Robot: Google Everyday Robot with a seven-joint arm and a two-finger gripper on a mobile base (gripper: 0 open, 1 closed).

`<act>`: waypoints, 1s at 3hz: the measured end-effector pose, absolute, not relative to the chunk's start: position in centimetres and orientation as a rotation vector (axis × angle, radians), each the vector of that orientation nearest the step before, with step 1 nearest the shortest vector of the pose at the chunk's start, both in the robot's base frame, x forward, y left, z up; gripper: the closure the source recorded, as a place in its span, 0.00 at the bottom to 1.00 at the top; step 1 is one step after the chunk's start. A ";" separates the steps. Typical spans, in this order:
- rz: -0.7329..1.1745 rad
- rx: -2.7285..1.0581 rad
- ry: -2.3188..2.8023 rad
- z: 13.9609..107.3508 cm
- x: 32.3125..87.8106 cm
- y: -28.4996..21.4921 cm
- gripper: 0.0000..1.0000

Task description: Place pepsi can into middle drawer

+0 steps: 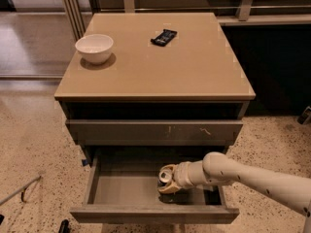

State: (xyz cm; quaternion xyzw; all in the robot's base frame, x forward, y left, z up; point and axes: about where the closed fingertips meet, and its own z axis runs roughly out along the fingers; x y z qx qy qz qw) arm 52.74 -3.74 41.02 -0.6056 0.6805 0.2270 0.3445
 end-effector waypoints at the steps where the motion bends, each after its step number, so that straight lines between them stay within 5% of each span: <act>1: 0.590 -1.573 1.767 41.0 52.7 -3.7 0.73; 3: 0.590 -1.573 1.767 41.0 52.7 -3.7 0.27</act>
Offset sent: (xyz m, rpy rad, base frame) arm 0.0000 0.0000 0.0000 0.0000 0.0000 0.0000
